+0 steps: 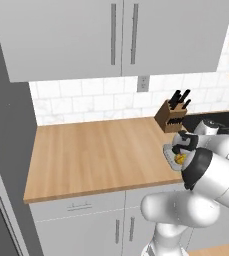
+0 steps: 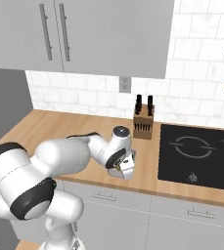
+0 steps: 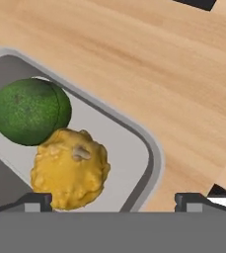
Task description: Take the meat container that has the chicken drumstick and place it on the second highest rack of the freezer. Then take the vegetable container that has the squash and avocado and place it on the highest rack of the freezer.
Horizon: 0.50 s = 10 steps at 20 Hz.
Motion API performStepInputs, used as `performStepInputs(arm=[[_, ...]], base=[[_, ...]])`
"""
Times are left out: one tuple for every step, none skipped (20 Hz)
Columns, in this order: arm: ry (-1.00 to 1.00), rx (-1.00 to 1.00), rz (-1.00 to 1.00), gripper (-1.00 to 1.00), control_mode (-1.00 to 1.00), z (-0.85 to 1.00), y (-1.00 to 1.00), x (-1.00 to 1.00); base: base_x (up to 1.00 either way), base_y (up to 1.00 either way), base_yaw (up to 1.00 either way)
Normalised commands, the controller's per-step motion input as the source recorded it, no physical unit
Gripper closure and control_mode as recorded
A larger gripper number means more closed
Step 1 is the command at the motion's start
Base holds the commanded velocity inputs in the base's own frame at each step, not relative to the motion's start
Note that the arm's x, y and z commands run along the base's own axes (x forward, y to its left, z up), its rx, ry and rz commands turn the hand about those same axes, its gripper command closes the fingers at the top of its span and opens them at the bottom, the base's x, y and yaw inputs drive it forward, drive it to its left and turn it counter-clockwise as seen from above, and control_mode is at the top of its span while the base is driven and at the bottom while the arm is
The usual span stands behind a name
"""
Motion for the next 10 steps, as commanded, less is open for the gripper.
performStepInputs(arm=[[-0.14,0.01,-0.05,-1.00,-1.00,0.08,0.00,0.00],[-0.08,0.01,-0.06,-1.00,-1.00,0.07,0.00,0.00],[0.00,0.00,-0.09,-1.00,-1.00,0.00,0.00,0.00],[0.00,0.00,-0.11,-1.00,-1.00,0.00,-0.01,0.00],[0.02,0.00,-0.14,-1.00,-1.00,0.00,-0.11,-0.04],[0.09,0.00,-0.15,-1.00,-1.00,0.00,-0.19,-0.06],[0.12,0.00,-0.14,-1.00,-1.00,0.00,-0.16,-0.04],[0.15,0.00,-0.13,-1.00,-1.00,0.00,-0.16,-0.03],[0.14,0.00,-0.13,-1.00,-1.00,0.00,-0.16,0.00],[0.14,0.00,-0.12,-1.00,-1.00,0.00,-0.16,0.00]], base=[[0.00,0.00,0.00],[0.00,0.00,0.00],[0.00,0.00,0.00],[0.00,0.00,0.00],[0.00,0.00,0.00],[0.00,0.00,0.00],[0.00,0.00,0.00],[0.00,0.00,0.00],[0.00,0.00,0.00],[0.00,0.00,0.00]])
